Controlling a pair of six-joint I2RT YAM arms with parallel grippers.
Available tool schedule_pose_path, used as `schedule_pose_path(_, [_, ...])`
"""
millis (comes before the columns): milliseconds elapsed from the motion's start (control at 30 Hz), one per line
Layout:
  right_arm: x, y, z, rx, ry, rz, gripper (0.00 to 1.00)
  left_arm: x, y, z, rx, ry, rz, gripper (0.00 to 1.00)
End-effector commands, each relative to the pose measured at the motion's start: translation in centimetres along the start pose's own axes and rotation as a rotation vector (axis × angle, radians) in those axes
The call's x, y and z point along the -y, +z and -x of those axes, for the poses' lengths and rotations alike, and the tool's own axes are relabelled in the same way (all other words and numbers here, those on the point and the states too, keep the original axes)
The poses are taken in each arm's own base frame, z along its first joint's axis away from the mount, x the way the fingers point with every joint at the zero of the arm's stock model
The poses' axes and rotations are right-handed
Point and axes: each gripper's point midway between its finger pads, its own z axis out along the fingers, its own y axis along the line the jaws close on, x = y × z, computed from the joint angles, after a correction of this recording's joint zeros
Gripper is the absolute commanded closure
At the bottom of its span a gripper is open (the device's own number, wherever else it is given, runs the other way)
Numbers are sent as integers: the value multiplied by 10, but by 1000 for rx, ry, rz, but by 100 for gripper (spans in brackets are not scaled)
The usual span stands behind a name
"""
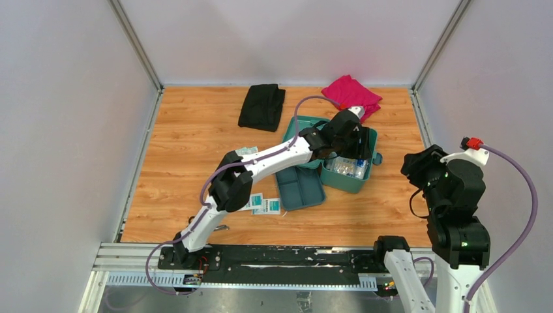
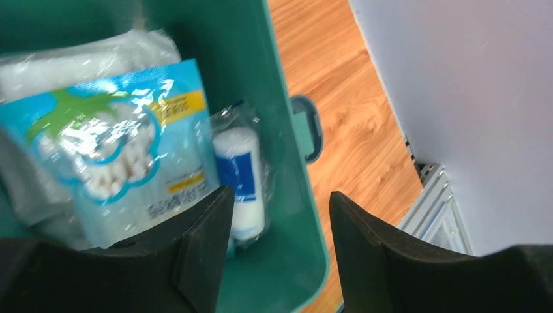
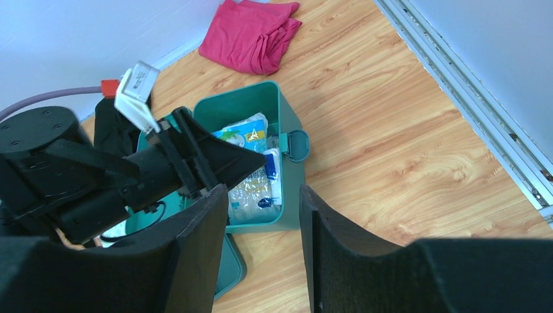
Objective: Organize the medicine kit
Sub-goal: Place the pill bottle in the medicine box, then adjust the medicine box at the center of the board.
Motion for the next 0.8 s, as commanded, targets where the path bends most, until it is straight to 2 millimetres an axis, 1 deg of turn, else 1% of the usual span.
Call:
schedule_pose_path(0, [1,4,-9,-36,-15,-2,51,16,-62,45,119,59,2,39])
schedule_pose_path(33, [-1,6,-11,-49,-20,5,51,17,-74,50,135,76,5,38])
schedule_pose_path(133, [-7,16,-23,-106,-37,39,51,12,-117,67,211,128,63,37])
schedule_pose_path(167, [-10,20,-28,-129,-43,56,51,9,-132,68,226,144,86,37])
schedule_pose_path(233, [-19,27,-41,-190,-59,106,51,-2,-162,72,266,171,139,36])
schedule_pose_path(300, [-29,34,-54,-251,-76,163,51,-18,-191,70,301,189,209,34])
schedule_pose_path(333, [-32,37,-59,-276,-81,186,51,-28,-204,67,314,190,244,33])
schedule_pose_path(367, [-36,40,-65,-305,-88,211,51,-42,-222,62,331,187,291,33])
schedule_pose_path(400, [-37,43,-68,-319,-92,217,51,-51,-233,61,347,179,321,32])
schedule_pose_path(500, [-43,49,-78,-363,-96,253,51,-88,-271,43,368,143,416,31])
schedule_pose_path(533, [-45,51,-81,-379,-96,268,51,-98,-289,39,388,127,441,31])
schedule_pose_path(567, [-46,52,-85,-396,-92,273,51,-116,-300,27,383,116,486,31])
schedule_pose_path(667, [-49,58,-98,-457,-80,282,51,-155,-337,2,393,74,598,29])
schedule_pose_path(733, [-50,61,-105,-493,-68,288,51,-174,-359,-13,411,41,646,27])
schedule_pose_path(767, [-56,60,-113,-521,-75,314,51,-184,-368,-23,408,24,669,26])
